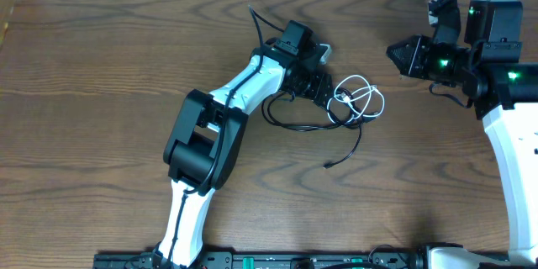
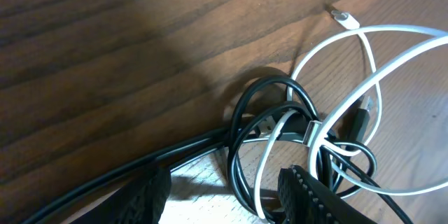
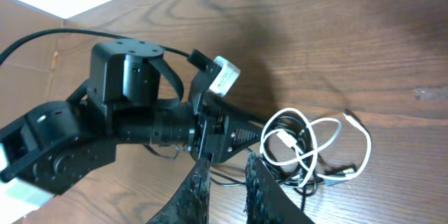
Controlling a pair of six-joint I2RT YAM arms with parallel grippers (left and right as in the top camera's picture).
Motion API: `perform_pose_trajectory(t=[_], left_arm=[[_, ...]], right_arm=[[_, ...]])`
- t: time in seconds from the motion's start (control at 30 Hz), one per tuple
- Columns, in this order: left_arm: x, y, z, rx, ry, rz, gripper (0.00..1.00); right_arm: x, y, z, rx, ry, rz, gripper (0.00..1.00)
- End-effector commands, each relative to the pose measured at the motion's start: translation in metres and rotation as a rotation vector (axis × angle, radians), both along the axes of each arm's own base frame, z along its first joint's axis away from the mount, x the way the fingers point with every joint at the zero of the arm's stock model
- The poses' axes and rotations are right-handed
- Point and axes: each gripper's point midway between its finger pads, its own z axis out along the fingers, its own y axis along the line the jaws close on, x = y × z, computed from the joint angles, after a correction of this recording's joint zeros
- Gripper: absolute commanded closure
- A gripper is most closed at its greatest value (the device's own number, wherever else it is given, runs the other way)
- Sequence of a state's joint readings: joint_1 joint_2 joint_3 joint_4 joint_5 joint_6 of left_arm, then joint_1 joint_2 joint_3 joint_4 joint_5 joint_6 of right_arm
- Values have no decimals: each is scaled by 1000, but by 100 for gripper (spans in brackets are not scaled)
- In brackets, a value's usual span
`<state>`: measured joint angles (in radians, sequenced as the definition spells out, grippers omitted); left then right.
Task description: Untangle cables
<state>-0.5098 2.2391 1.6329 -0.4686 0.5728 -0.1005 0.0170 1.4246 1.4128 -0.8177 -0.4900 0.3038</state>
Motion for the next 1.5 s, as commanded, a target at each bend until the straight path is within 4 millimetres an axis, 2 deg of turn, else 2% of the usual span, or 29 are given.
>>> perform_pose_trajectory(t=[0.0, 0.2, 0.33, 0.37, 0.47, 0.5, 0.53, 0.57, 0.7, 0.8, 0.93, 1.07, 1.2, 1.33, 1.47], left_arm=[[-9, -5, -12, 55, -7, -18, 48], [-10, 8, -34, 220, -20, 118, 52], [-12, 7, -36, 236, -26, 118, 54], [-12, 7, -36, 236, -27, 118, 58], [-12, 7, -36, 238, -27, 119, 79], [-12, 7, -36, 239, -27, 119, 81], [-13, 8, -36, 240, -25, 118, 90], [-13, 8, -36, 240, -24, 118, 92], [-15, 8, -27, 233, -16, 116, 92], [-14, 15, -2, 227, -22, 128, 93], [-14, 25, 53, 190, -70, 153, 92], [-25, 27, 115, 86, -111, 143, 92], [-34, 30, 160, 11, -158, 138, 92], [-38, 35, 182, -13, -193, 145, 92], [-45, 31, 188, -52, -173, 121, 92]], right_arm=[[1, -5, 9, -35, -32, -15, 86], [-2, -6, 6, -46, -20, -7, 85], [-3, -7, 4, -54, -11, -9, 85], [-4, -7, 4, -54, -10, -9, 85], [-4, -7, 3, -55, -9, -9, 85], [-4, -8, 2, -59, -7, -13, 84], [-3, -9, 0, -67, -4, -20, 83], [-4, -11, -1, -73, 0, -25, 82], [-4, -12, -8, -82, 20, -30, 80], [-2, -12, -13, -83, 32, -30, 80], [4, -9, -23, -77, 57, -20, 79], [8, 2, -36, -59, 88, 16, 79], [11, 19, -42, -34, 81, 107, 79], [12, 33, -39, -21, 37, 185, 75], [15, 44, -34, -37, -20, 236, 67]])
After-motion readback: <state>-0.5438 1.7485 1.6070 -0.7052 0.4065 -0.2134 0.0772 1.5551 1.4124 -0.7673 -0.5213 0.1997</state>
